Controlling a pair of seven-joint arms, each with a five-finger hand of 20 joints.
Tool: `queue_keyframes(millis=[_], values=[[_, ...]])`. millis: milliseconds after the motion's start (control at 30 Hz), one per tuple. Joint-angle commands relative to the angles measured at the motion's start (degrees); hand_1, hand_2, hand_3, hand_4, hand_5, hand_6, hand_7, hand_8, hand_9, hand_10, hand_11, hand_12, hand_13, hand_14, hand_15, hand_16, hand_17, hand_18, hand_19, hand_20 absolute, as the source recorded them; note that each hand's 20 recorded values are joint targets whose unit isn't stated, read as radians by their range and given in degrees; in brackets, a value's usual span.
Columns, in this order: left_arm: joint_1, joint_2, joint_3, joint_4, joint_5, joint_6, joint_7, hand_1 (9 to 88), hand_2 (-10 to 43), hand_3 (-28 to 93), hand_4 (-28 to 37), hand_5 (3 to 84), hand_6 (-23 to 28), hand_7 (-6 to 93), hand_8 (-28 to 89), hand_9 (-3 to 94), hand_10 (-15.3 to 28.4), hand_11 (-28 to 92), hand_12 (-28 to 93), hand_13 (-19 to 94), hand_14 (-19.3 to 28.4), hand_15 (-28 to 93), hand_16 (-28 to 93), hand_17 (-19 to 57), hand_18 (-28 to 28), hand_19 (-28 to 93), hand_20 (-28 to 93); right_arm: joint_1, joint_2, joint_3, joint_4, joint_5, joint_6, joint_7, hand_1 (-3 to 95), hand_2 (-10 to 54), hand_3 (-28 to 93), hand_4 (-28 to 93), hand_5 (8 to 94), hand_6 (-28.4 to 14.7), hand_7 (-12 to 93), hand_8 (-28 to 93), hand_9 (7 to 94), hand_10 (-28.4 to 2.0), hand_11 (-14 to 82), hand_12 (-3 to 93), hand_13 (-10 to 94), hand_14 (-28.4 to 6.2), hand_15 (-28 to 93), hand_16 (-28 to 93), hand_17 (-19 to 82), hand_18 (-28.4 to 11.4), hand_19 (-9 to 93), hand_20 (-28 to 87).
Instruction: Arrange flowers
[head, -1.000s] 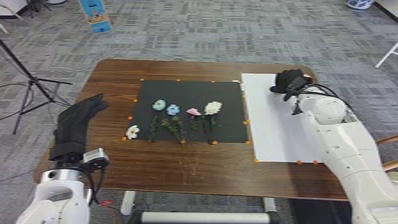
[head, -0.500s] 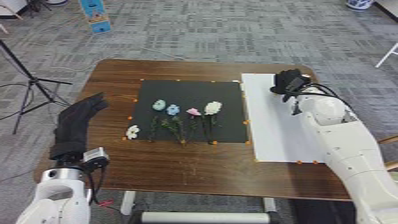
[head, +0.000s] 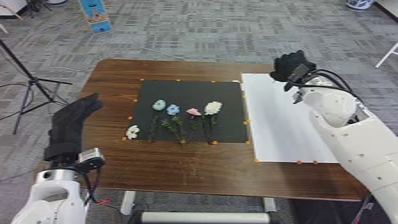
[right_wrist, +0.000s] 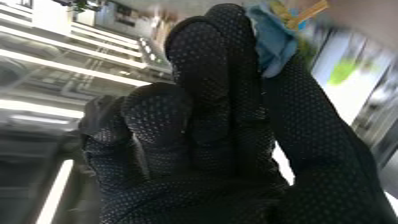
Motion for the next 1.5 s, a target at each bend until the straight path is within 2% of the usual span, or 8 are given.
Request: queue_keyframes(millis=[33,133,333,367,533,633,800,1500], values=[[0.59,0.73,-1.24,0.06,-0.53,-0.16,0.19,19.1,3.3,73,-28.3,48.7,4.9,13.1,-8,49.0,13.2,18,11,34,12.3,10,-1,4.4,5.1,1,13,-8.18,6.35,3.01,-15.89,8.57,-0.74,6.63,46.3,7.8,60,-20,79.9,2.1,31,-8,83.9,-11.0,38.1,32.3,72,-12.1,69,43,34,-24.2,80,66],[1.06,0.93,-1.94,-0.08,-0.82,0.39,-0.04,19.1,3.3,73,-28.3,48.8,4.9,13.1,-8,49.0,13.2,18,11,34,12.3,10,-1,4.4,5.1,1,13,-10.94,6.14,3.87,-20.09,9.93,-2.20,7.87,46.5,7.6,59,-20,80.4,2.1,30,-7,84.2,-11.1,37.9,32.3,72,-12.2,69,43,34,-24.6,81,66],[1.07,1.41,-2.45,-0.11,-0.57,-0.06,-0.32,19.1,3.3,73,-28.3,48.9,4.9,13.2,-8,49.0,13.3,18,11,34,12.3,10,-1,4.4,5.1,1,13,-16.12,5.02,3.71,-27.52,12.11,-3.25,10.29,47.2,7.1,59,-19,81.3,1.8,29,-7,84.8,-11.2,37.5,32.4,72,-12.3,69,43,35,-24.7,81,66],[0.74,1.73,-2.38,0.15,-0.65,-0.25,-0.44,19.1,3.3,73,-28.3,48.9,5.0,13.2,-8,49.0,13.3,18,11,33,12.3,10,-1,4.4,5.1,1,13,-17.00,4.51,3.82,-28.66,11.85,-3.88,10.96,47.3,7.1,59,-19,81.3,1.8,29,-6,84.8,-11.2,37.4,32.4,72,-12.3,69,43,35,-24.7,81,66],[0.86,2.42,-3.22,0.41,-1.13,0.61,-0.47,19.1,3.6,73,-28.3,49.0,5.0,13.1,-8,49.0,13.2,18,11,33,12.2,10,-1,4.5,5.0,1,13,-16.62,1.96,-0.01,-29.74,11.71,-3.45,11.89,47.4,6.8,59,-19,81.4,1.7,28,-5,85.0,-11.3,37.2,32.2,73,-12.2,69,43,35,-24.9,81,65],[0.45,2.51,-3.24,0.55,-1.01,0.43,-0.55,19.1,3.9,73,-28.3,49.1,5.0,13.1,-8,49.1,13.3,18,10,33,12.2,10,-1,4.5,4.9,1,14,-16.56,0.14,-2.05,-29.57,10.84,-2.93,12.01,47.3,6.7,59,-19,81.7,1.7,28,-4,85.2,-11.4,36.9,32.1,73,-12.2,69,43,35,-24.9,82,65],[-0.97,2.76,-1.97,1.12,-0.79,-0.21,-0.94,19.0,4.1,73,-28.3,49.1,5.0,13.1,-8,49.1,13.3,18,11,33,12.1,10,-1,4.6,4.8,1,14,-17.23,-2.09,-4.32,-27.76,9.43,-1.25,11.78,47.5,6.6,59,-19,82.0,1.6,27,-4,85.4,-11.4,36.7,32.1,73,-12.1,69,43,35,-25.0,82,65],[-1.08,1.92,-1.69,0.91,-0.75,-0.83,-0.57,18.7,4.1,73,-28.3,49.1,5.0,13.1,-8,49.0,13.3,18,11,33,12.1,10,-1,4.5,4.9,1,14,-21.26,-10.31,-2.71,-18.60,4.38,-0.98,8.53,47.7,6.3,59,-19,82.1,1.6,27,-3,85.6,-11.3,36.4,32.2,73,-12.1,69,43,35,-25.0,82,65]])
